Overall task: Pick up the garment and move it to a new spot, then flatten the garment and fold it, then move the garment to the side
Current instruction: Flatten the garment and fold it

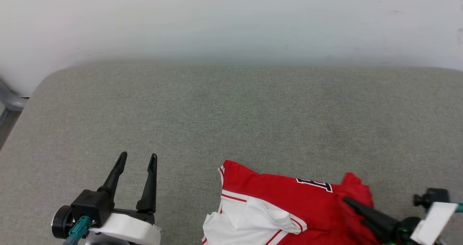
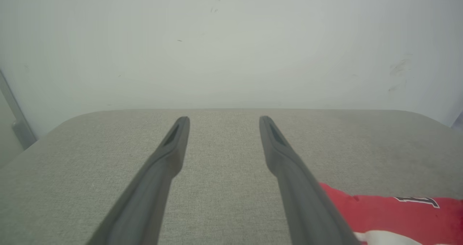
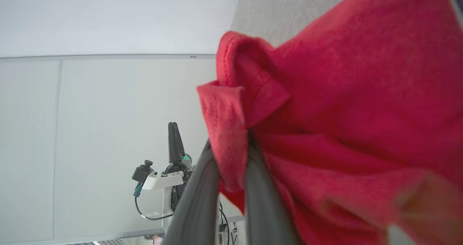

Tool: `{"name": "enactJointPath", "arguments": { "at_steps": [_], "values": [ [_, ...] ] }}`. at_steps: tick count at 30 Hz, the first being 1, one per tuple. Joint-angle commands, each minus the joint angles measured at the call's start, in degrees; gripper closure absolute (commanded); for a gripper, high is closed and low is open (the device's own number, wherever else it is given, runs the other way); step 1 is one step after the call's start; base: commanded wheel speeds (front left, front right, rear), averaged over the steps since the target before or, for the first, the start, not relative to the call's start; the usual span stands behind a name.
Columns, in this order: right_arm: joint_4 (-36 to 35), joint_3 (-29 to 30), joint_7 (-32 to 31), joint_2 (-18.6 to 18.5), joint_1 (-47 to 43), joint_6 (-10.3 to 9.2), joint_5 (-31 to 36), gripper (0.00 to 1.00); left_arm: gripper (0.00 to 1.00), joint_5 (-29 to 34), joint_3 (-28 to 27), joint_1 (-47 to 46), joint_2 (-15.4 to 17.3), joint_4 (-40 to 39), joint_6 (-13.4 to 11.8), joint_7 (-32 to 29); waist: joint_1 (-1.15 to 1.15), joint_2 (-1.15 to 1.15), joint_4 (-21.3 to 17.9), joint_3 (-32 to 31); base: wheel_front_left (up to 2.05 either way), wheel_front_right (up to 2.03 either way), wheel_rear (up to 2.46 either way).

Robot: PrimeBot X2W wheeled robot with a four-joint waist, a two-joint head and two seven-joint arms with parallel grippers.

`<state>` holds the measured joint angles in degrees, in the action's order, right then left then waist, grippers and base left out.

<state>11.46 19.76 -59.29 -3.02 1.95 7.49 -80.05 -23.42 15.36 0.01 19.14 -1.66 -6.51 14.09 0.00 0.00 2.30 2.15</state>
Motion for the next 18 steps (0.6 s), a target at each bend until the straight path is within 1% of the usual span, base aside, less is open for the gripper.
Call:
{"name": "enactJointPath", "arguments": {
  "at_steps": [1, 5, 10, 13, 18],
  "values": [
    [-0.1, -2.7, 1.0, 0.2, -0.7, -0.01, -2.2, 1.00, 0.00, 0.1, 0.1, -0.3, 0.1, -0.1, 0.1, -0.2, 0.00, 0.00, 0.4, -0.2, 0.00, 0.00, 0.00],
    [-1.4, -12.0, 6.2, 0.2, -0.8, -0.01, -8.3, 1.00, 0.00, -0.1, 0.3, -1.0, 0.1, -0.4, 0.2, -0.2, 0.00, 0.00, 1.3, 0.2, 0.00, 0.00, 0.00],
    [-2.6, -22.7, 14.0, 0.2, 1.8, -0.01, -13.8, 1.00, 0.00, -0.3, 0.5, -2.3, -0.1, -0.3, 0.6, 0.0, 0.00, 0.00, 3.3, 1.5, 0.00, 0.00, 0.00],
    [-1.7, -28.3, 18.4, 0.2, 3.3, -0.01, -14.0, 1.00, 0.00, -0.3, 0.9, -3.3, -0.5, 0.2, 1.0, 0.2, 0.00, 0.00, 4.7, 2.2, 0.00, 0.00, 0.00],
    [1.7, -34.6, 24.0, 0.1, 5.5, -0.01, -11.6, 1.00, 0.00, -0.4, 0.9, -4.2, -1.0, 1.1, 1.3, 0.4, 0.00, 0.00, 6.5, 3.2, 0.00, 0.00, 0.00]
  ]
}}
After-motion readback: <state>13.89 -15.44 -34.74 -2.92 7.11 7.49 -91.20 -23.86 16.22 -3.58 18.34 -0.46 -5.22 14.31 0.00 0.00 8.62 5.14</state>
